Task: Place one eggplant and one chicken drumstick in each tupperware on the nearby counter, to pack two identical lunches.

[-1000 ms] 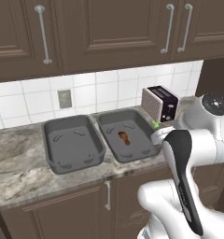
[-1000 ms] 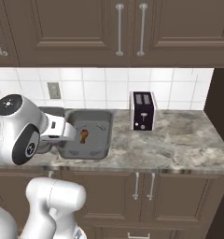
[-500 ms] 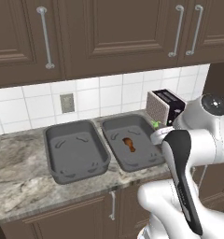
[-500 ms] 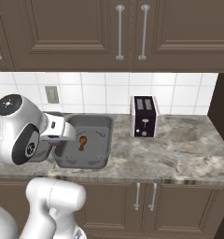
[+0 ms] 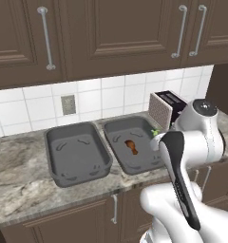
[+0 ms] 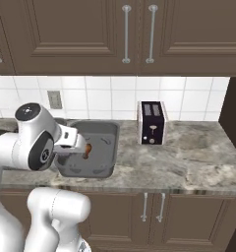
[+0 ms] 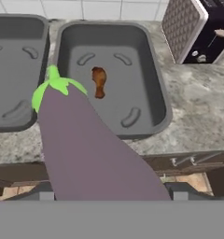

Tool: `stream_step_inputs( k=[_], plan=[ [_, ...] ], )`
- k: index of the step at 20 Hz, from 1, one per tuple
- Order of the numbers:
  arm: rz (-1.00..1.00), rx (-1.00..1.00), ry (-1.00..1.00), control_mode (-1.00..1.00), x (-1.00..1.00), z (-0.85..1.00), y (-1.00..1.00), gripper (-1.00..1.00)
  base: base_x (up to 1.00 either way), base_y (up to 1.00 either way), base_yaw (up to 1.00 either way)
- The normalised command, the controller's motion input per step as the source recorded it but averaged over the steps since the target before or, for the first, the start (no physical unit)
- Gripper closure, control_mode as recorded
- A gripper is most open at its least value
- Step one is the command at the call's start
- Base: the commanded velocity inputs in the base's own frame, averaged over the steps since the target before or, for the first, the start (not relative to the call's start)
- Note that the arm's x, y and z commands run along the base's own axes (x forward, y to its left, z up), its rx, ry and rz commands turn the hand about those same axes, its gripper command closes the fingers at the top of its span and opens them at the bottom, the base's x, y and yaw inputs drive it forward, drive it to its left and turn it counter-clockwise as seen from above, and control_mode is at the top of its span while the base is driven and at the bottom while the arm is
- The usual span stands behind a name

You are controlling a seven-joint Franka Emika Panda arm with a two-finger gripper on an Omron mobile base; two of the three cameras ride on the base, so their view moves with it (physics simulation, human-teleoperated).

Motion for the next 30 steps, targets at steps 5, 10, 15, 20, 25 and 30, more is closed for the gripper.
stream_step_inputs(
  k=[5, 10, 15, 20, 25, 30],
  plan=[
    [0.0, 0.01, 0.0, -1.0, 0.79, -0.37, -0.07, 1.0, 0.0, 0.0, 0.0],
    [0.0, 0.01, 0.01, -1.0, 0.9, -0.3, 0.0, 1.0, 0.0, 0.0, 0.0],
    [0.0, 0.0, 0.07, -1.0, 0.76, -0.38, 0.0, 1.0, 0.0, 0.0, 0.0],
    [0.0, 0.0, 0.09, -1.0, 0.62, -0.38, 0.0, 1.0, 0.0, 0.0, 0.0],
    [0.0, 0.0, 0.08, -1.0, 0.55, -0.38, 0.0, 1.0, 0.0, 0.0, 0.0],
    [0.0, 0.0, 0.05, -1.0, 0.47, -0.42, 0.0, 1.0, 0.0, 0.0, 0.0]
  ],
)
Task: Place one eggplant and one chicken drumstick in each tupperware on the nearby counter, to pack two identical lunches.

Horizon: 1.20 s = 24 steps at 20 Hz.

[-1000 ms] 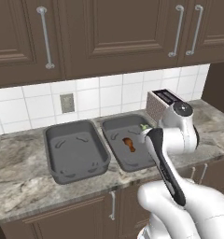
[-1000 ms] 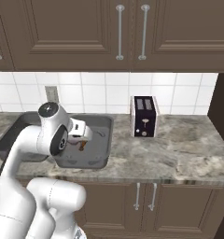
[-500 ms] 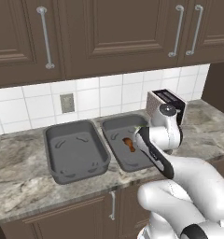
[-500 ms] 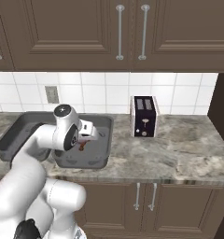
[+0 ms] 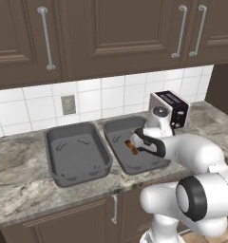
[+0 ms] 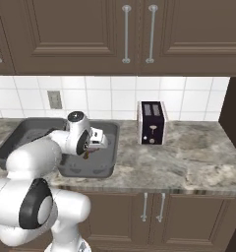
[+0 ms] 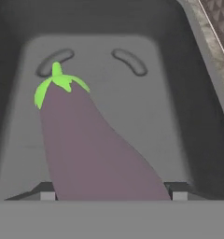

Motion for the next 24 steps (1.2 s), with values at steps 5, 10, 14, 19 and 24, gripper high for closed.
stream_step_inputs(
  k=[5, 10, 14, 19, 24],
  plan=[
    [0.0, 0.0, 0.04, -1.0, 0.46, -0.38, 0.0, 1.0, 0.0, 0.0, 0.0],
    [0.0, 0.0, 0.05, -1.0, 0.49, -0.32, 0.0, 1.0, 0.0, 0.0, 0.0],
    [0.0, 0.0, 0.04, -1.0, 0.44, -0.31, 0.0, 1.0, 0.0, 0.0, 0.0],
    [0.0, 0.0, 0.04, -1.0, 0.33, -0.31, 0.0, -1.0, 0.0, 0.0, 0.0],
    [0.0, 0.0, 0.01, -1.0, 0.13, -0.1, -0.03, -1.0, 0.0, 0.0, 0.0]
  ],
)
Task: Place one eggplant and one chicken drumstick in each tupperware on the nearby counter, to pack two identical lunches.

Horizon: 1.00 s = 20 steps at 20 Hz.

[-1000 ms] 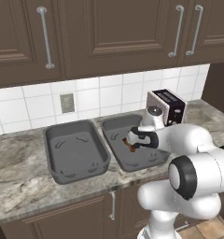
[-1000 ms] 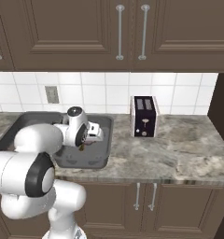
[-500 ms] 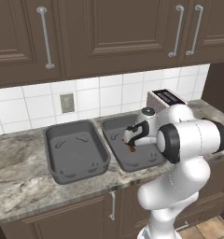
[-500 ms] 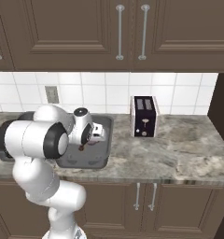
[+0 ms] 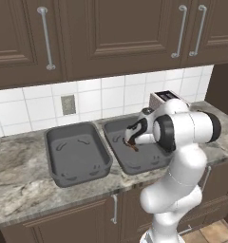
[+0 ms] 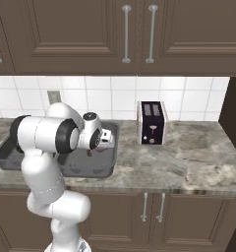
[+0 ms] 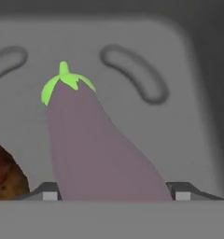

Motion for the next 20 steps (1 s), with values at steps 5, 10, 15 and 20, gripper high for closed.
stream_step_inputs(
  k=[5, 10, 15, 20],
  plan=[
    [0.0, 0.0, -0.02, -1.0, -0.5, 0.8, 0.0, -1.0, 0.0, 0.0, 0.0],
    [-0.01, 0.0, -0.01, -1.0, -0.72, 1.0, 0.0, -1.0, 0.0, 0.0, 0.0],
    [0.0, 0.0, 0.0, -1.0, -0.98, 0.62, -0.12, -1.0, 0.0, 0.0, 0.0],
    [0.0, 0.0, -0.01, -1.0, -1.0, 0.33, -0.14, -1.0, 0.0, 0.0, 0.0]
  ],
)
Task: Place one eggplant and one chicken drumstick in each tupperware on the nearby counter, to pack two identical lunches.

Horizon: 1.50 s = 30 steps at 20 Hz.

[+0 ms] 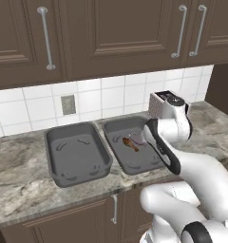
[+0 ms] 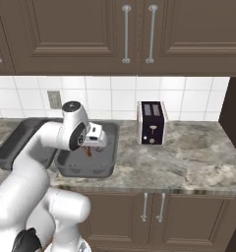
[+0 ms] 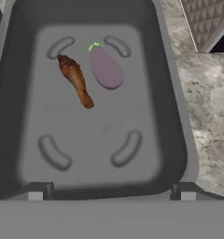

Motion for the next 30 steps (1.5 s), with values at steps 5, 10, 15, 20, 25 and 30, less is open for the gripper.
stream_step_inputs(
  k=[5, 10, 15, 20, 25, 30],
  plan=[
    [0.02, 0.0, -0.14, -1.0, -1.0, 0.19, -0.02, -1.0, 0.0, 0.0, 0.0],
    [0.07, 0.0, -0.19, 1.0, -0.8, 0.06, 0.0, -1.0, -0.2, 0.0, 0.02],
    [0.0, 0.0, 0.0, 1.0, 0.0, 0.0, 0.0, -1.0, -1.0, -0.05, 0.1],
    [0.0, 0.0, 0.0, 1.0, 0.0, 0.0, 0.0, -1.0, -1.0, -0.39, 0.0],
    [0.0, 0.0, 0.0, 1.0, 0.0, 0.0, 0.0, -1.0, -1.0, -0.63, -0.01],
    [0.0, 0.0, 0.0, 1.0, 0.0, 0.0, 0.0, -1.0, -1.0, -0.81, -0.03]
  ],
)
